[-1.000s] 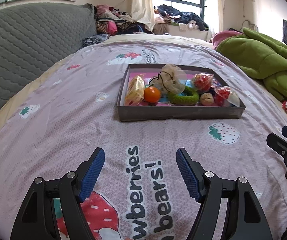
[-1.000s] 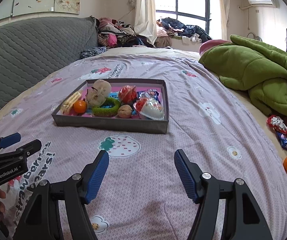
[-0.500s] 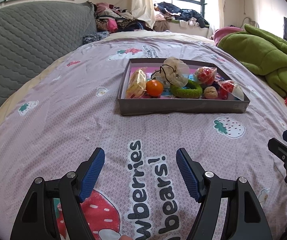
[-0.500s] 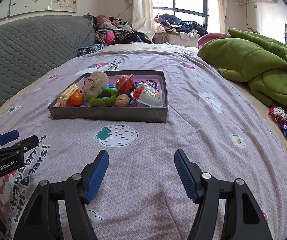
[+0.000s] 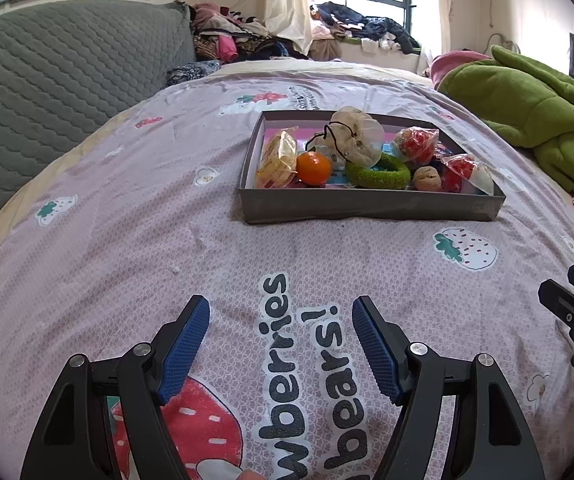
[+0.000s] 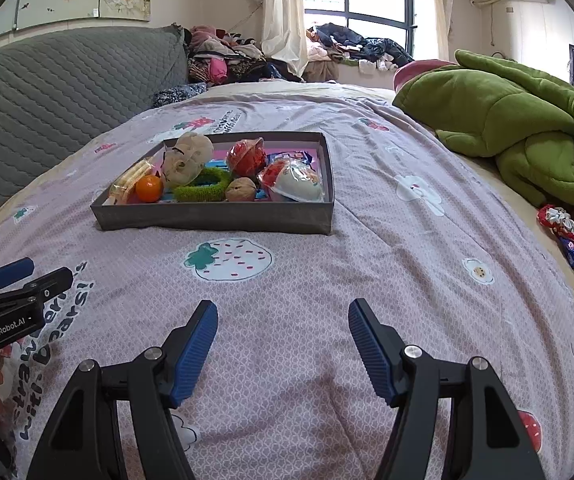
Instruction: Organize objects
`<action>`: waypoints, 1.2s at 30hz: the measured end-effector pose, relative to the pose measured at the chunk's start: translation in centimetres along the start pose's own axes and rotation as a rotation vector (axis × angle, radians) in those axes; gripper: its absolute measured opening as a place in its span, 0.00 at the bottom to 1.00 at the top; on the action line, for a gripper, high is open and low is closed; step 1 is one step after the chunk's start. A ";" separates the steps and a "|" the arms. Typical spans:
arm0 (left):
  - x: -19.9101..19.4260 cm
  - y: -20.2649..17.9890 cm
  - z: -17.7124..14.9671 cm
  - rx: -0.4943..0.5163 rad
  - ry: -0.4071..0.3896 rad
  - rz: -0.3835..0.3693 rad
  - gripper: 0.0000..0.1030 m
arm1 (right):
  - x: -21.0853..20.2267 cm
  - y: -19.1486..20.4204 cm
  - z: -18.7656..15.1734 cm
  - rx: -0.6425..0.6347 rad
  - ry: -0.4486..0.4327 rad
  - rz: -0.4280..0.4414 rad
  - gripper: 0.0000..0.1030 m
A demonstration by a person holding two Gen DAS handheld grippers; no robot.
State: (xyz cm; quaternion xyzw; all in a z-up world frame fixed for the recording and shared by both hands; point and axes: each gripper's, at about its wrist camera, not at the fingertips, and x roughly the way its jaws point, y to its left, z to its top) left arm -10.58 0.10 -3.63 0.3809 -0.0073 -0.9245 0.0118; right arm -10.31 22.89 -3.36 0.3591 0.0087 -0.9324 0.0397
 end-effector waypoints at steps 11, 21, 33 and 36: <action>0.5 -0.1 -0.5 0.006 0.006 -0.005 0.73 | 0.2 -0.2 -0.4 0.010 0.006 -0.003 0.65; 1.0 0.1 -0.7 -0.001 0.016 -0.005 0.73 | 0.6 -0.3 -0.7 0.015 0.026 -0.003 0.65; 1.3 -0.1 -0.9 0.015 0.007 -0.010 0.73 | 1.1 -0.5 -0.9 0.022 0.047 -0.004 0.65; 1.2 -0.2 -0.9 0.019 0.008 -0.011 0.73 | 1.0 -0.5 -0.8 0.022 0.047 -0.005 0.65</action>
